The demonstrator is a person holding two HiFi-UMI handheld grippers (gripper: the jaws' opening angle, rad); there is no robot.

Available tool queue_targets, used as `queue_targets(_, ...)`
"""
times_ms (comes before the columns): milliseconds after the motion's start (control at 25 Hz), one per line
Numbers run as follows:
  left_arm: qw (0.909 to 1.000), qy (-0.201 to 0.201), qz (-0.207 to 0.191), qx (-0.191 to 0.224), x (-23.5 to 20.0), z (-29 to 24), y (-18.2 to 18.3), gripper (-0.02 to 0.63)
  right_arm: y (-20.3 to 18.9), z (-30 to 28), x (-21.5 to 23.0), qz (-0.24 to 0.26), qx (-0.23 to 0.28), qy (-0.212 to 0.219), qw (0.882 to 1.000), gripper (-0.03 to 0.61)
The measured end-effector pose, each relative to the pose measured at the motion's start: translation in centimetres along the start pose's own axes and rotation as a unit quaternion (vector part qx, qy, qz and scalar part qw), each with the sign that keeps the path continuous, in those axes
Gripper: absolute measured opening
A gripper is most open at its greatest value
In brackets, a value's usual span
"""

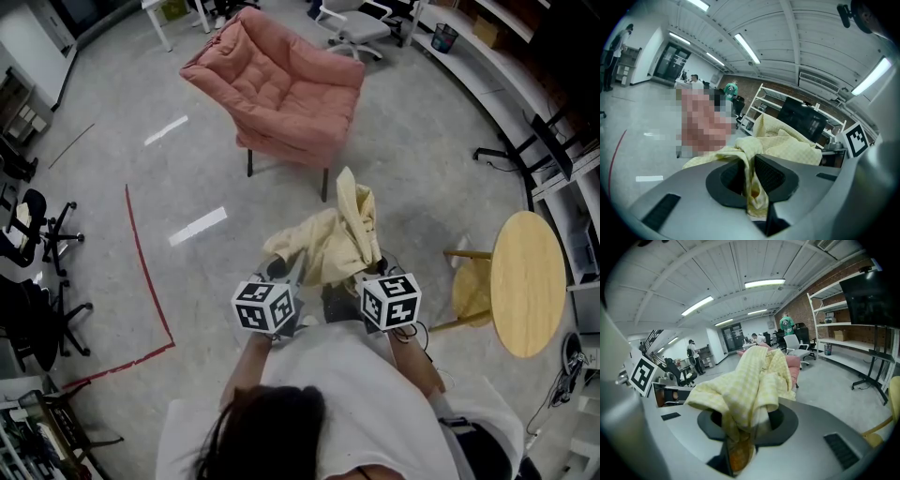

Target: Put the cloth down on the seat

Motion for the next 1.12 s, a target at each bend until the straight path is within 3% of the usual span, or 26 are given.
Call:
queue_targets(400, 0.9993, 0.03, 0.022, -0.004, -2.2, -4.5, 2.6, 0.074, 3.7, -4.9, 3.1, 0.019, -0.022, 0.027, 0.999, 0.121)
queue_targets(1120, 0.9982, 0.054, 0.017, -0.017, -3.4, -15.6, 8.3, 0.074, 10.7, -11.7, 12.0, 0.01, -0.031, 0.044, 0.998, 0.121)
Point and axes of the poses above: the fingertips, and each gripper's own axes: z backward along the fingers, x to its right, y out of its top, the point moved 9 cm from there along z, backward along the fingers, and after that the axes turned 7 degrees about -z, right-handed, at the moved point
